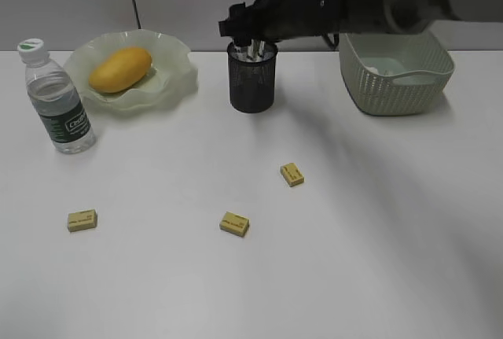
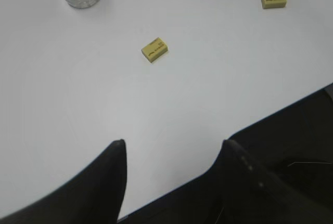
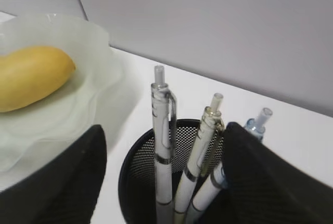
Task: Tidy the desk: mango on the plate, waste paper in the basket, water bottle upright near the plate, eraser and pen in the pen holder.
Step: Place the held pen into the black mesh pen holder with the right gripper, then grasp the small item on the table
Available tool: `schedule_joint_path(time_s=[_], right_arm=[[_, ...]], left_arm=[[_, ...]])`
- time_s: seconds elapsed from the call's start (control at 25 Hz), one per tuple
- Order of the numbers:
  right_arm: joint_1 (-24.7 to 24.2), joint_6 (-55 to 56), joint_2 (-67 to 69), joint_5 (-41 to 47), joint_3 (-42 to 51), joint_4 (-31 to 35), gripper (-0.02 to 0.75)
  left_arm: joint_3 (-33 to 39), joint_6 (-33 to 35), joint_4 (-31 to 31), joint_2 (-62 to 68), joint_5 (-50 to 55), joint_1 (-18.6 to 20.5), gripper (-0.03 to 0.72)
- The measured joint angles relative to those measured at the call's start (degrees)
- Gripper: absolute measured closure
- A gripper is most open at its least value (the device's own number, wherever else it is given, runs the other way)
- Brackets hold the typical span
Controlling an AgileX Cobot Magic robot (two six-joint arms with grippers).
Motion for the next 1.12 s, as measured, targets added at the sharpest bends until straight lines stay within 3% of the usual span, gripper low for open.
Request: schedule_joint_path(time_s=[0.24,0.72,0.92,1.12], right_arm=[[0.0,-0.05,-6.88,16.05,0.0,-2.6,0.197],[0.0,-0.05,-10.07,57.72,0.0,-4.79,0.219],[0.0,1.65,-10.07,68.48,0.0,-7.94,0.219],[0.0,4.31,-12.76,69.9,2.6,-9.83,0.22]], left_arm=[[0.0,0.0,0.0,0.0,0.0,0.0,0.252],[0.0,0.0,0.0,0.0,0.0,0.0,0.252],[0.0,0.0,0.0,0.0,0.0,0.0,0.252],[0.0,0.0,0.0,0.0,0.0,0.0,0.252]])
